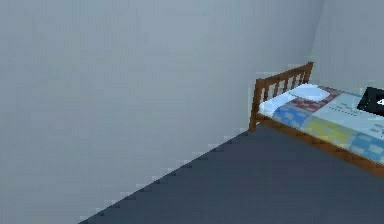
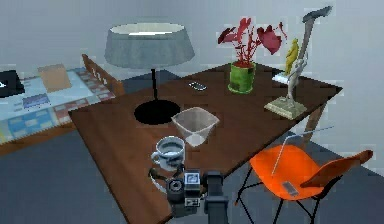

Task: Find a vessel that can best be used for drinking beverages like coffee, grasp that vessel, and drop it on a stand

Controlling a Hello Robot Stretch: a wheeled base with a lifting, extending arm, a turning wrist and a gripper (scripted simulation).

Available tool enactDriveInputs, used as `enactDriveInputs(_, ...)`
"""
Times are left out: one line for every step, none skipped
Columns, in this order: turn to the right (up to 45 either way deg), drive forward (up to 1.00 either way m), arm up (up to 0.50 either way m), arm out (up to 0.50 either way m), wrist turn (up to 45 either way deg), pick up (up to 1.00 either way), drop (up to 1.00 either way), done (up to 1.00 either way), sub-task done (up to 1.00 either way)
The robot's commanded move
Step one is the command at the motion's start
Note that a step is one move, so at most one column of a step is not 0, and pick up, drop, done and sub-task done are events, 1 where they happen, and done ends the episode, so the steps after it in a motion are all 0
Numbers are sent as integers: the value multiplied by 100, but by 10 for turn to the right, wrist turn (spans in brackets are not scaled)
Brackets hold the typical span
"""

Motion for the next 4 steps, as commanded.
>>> enactDriveInputs(0,0,22,0,0,0,0,0,0)
enactDriveInputs(0,0,0,0,-450,0,0,0,0)
enactDriveInputs(0,0,0,0,-450,0,0,0,0)
enactDriveInputs(0,0,0,0,-240,0,0,0,0)
